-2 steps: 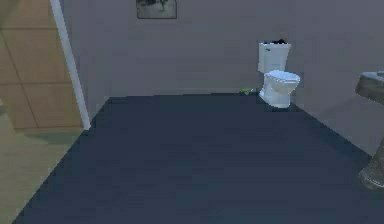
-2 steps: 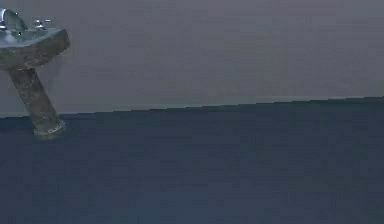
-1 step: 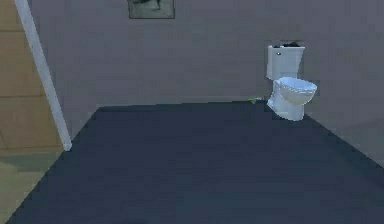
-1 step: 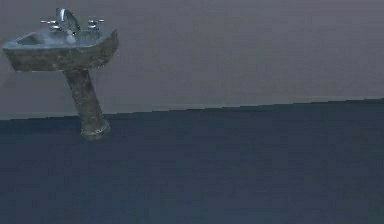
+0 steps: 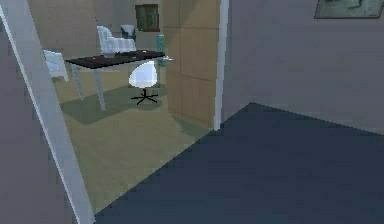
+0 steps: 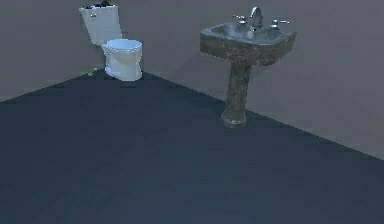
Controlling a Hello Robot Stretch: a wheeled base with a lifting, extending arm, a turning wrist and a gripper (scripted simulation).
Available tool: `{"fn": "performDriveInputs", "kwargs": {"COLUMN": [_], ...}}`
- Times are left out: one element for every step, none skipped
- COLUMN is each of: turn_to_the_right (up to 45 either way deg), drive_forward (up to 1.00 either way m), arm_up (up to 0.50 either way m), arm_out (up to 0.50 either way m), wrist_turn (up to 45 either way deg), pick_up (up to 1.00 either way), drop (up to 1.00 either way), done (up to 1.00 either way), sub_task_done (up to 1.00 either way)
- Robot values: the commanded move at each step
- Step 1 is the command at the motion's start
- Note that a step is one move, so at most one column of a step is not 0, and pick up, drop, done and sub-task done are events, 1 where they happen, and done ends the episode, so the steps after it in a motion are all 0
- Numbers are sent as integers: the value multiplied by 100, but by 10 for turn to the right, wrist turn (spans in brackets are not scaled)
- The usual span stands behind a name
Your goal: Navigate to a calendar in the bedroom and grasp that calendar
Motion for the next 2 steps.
{"fn": "performDriveInputs", "kwargs": {"turn_to_the_right": [-60, 0], "drive_forward": [0, 100], "arm_up": [0, 0], "arm_out": [0, 0], "wrist_turn": [0, 0], "pick_up": [0, 0], "drop": [0, 0], "done": [0, 0], "sub_task_done": [0, 0]}}
